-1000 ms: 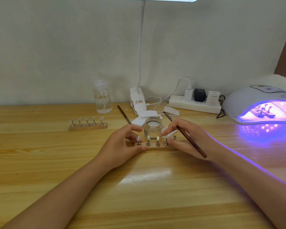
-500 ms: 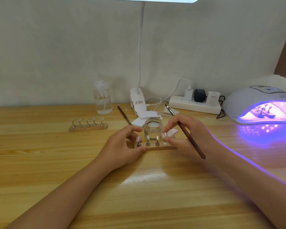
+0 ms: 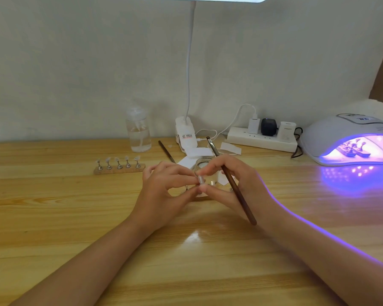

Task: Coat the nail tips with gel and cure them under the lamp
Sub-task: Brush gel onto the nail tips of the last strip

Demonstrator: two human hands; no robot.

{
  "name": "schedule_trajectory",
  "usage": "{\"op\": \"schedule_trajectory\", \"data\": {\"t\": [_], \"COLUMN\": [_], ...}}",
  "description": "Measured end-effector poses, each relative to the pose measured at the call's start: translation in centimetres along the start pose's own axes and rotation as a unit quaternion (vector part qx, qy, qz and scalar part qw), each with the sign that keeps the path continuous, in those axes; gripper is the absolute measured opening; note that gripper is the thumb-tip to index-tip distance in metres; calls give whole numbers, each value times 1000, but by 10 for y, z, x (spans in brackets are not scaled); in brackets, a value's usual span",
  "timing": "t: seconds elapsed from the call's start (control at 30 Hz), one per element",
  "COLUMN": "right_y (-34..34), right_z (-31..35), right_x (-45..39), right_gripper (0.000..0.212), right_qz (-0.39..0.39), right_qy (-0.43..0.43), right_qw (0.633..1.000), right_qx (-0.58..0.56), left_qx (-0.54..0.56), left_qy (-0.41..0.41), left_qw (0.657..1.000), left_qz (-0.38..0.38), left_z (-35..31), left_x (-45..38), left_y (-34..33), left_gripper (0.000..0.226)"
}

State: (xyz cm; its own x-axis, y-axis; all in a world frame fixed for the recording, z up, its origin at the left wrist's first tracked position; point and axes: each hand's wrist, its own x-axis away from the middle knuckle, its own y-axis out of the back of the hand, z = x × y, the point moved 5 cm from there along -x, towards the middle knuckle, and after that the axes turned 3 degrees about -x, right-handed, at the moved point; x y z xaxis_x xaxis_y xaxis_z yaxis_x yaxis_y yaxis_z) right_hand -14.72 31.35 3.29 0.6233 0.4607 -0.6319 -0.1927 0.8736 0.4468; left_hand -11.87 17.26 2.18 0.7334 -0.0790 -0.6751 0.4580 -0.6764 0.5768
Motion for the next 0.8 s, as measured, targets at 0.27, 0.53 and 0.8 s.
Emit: {"op": "schedule_trajectory", "data": {"t": [0.27, 0.53, 0.8], "right_y": [29, 27, 13], "right_z": [-4, -31, -38], "right_x": [-20, -54, -64], "right_gripper": [38, 30, 43], "right_qz": [-73, -22, 26], "right_qy": [-134, -201, -201], "right_qw": [984, 977, 965], "right_qx": [-92, 70, 167], "left_qx": [52, 86, 86], "left_qy": [59, 83, 93], "left_qw": [997, 992, 991], "left_qz": [-29, -43, -38], "left_z": [4, 8, 9], "left_x": [-3, -2, -2], "left_y": [7, 8, 7], "left_gripper": [11, 11, 7]}}
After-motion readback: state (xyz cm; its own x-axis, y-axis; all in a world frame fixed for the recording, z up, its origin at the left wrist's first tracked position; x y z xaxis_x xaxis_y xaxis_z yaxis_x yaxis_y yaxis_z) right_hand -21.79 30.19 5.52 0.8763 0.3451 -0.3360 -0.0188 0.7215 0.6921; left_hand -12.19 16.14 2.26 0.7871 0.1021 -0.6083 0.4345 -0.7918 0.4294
